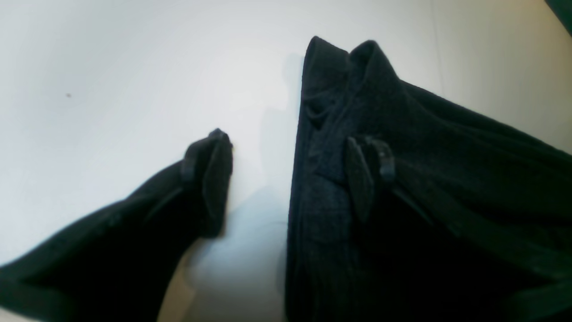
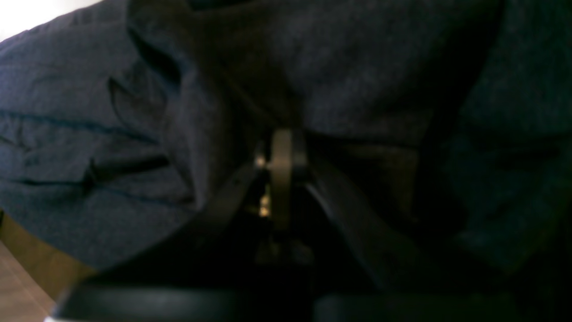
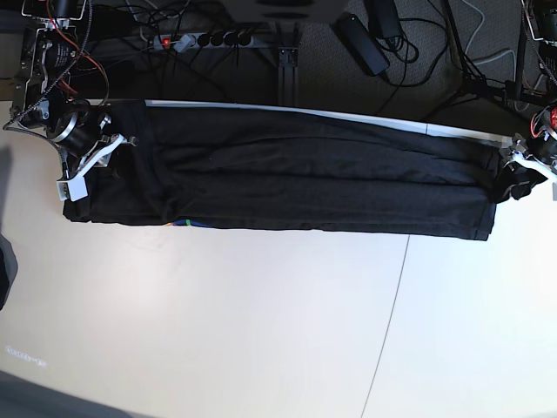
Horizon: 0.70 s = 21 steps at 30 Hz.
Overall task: Fold the T-shirt properly
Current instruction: 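Adjust the left gripper's grip on its end of the strip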
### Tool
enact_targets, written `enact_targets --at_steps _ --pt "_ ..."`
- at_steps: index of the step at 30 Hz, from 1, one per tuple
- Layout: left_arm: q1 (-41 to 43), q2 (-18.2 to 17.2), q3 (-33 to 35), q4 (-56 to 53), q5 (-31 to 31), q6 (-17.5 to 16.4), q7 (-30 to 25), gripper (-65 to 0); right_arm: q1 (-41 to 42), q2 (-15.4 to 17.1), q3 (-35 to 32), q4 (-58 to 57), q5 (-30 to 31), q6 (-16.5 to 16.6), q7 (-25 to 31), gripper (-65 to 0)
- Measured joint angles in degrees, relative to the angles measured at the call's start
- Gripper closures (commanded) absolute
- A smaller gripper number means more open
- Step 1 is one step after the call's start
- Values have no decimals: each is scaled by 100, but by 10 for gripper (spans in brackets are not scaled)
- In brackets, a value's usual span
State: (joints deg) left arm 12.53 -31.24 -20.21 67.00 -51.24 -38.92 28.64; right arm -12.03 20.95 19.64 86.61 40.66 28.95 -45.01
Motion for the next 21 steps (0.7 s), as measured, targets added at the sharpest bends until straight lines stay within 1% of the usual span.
enact_targets --at_steps 6,15,20,21 --pt "0 -9 85 0 -28 2 -20 -432 0 0 0 0 0 0 0 0" --pt "-210 -46 903 22 -157 -17 -94 -432 0 0 0 0 0 0 0 0" --pt "-227 -35 933 22 -177 -17 -103 -429 2 0 0 0 0 0 -22 0" --pt "-227 -35 933 22 -177 -17 -103 -413 2 0 0 0 0 0 -20 0"
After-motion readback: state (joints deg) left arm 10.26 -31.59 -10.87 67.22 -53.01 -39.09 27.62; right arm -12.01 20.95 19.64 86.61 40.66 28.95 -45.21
